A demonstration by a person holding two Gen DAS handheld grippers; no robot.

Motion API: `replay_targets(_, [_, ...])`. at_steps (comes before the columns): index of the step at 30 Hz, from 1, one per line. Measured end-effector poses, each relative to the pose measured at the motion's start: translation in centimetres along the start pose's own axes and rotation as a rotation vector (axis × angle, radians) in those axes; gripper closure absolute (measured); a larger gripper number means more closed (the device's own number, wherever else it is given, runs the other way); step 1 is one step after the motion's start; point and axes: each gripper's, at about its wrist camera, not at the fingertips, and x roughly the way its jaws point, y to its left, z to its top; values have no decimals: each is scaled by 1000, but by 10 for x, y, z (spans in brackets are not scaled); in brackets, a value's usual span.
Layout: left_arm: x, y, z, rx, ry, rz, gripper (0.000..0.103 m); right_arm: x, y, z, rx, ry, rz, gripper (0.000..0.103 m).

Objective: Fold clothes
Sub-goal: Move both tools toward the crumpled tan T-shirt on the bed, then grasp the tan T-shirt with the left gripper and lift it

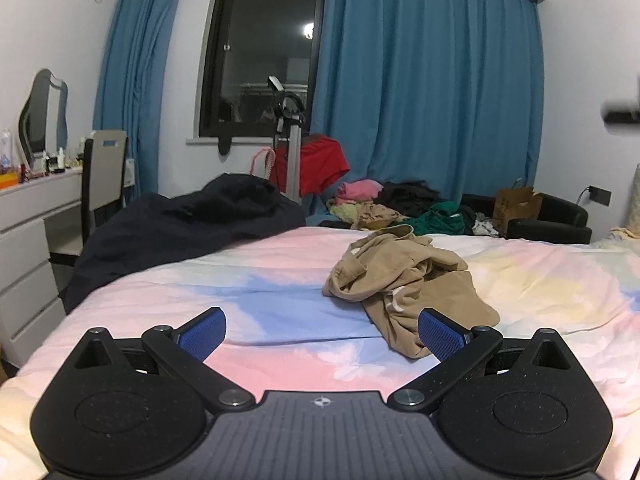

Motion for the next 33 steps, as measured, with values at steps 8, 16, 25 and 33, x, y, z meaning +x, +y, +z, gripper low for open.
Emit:
replay_targets(8, [112,-7,52,-170,152,-52,0,17,-34,-33,70,107,-24,0])
replay_targets(16, [241,-9,62,-354,225,-45,6,65,-49,-86,127,293,-34,0])
replay_targets(25, [327,6,34,-516,273,10,54,115,-49,-127,160,390,16,0])
replay_targets(33, [287,3,47,-409,139,-41,91,127,-49,-137,178,378,67,0])
